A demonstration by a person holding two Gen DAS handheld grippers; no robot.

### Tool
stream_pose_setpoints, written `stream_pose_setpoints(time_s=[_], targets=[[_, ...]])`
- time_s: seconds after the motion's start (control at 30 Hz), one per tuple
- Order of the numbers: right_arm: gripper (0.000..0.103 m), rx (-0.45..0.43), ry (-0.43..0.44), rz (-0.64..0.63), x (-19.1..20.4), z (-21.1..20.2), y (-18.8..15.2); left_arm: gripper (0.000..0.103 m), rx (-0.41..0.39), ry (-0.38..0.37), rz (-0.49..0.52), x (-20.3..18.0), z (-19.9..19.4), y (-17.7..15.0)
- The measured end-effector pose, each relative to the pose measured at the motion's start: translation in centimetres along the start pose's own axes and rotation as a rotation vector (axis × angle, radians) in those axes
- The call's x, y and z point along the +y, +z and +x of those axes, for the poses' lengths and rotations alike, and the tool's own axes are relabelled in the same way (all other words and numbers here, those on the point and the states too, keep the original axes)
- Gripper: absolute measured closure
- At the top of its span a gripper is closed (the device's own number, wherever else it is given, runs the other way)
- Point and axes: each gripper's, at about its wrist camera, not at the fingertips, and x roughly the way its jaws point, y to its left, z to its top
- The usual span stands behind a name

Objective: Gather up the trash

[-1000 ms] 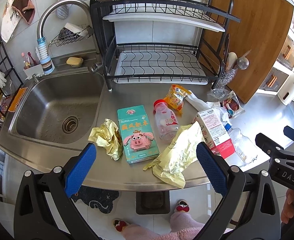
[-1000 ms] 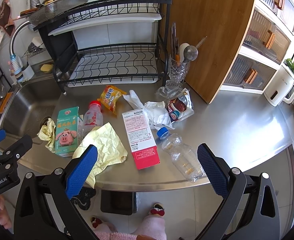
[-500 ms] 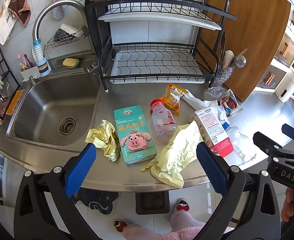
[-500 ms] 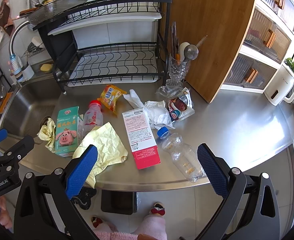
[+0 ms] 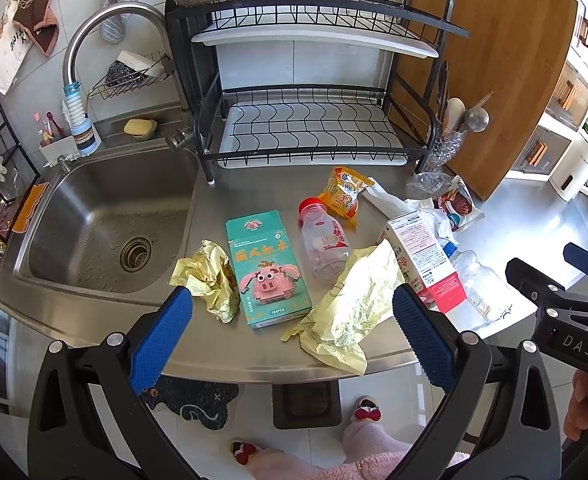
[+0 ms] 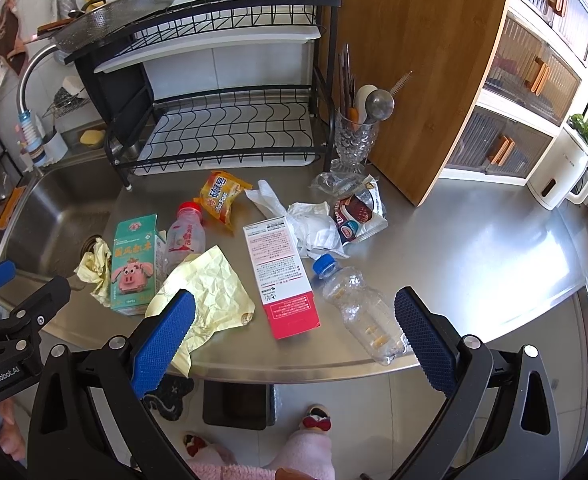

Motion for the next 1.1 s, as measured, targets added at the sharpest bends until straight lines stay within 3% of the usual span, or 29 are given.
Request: stream_pose_setpoints(time_s=[0.7,0.97,1.1], targets=[[0.003,-0.007,0.026,0.006,-0.9,0.6,0.3,0.008,-0.032,0.000,-0.023,0.7,0.2,0.1],[0.003,0.021,0.014,0.052,-4.4,2.7,0.9,0.008,-0.002,-0.012,-0.058,2.9,2.3,0.6],[0.003,0.054,0.006,0.079,-6.8,4.2,1.1,0.013,0.027,0.006,-0.081,4.4,3.9,0.9]])
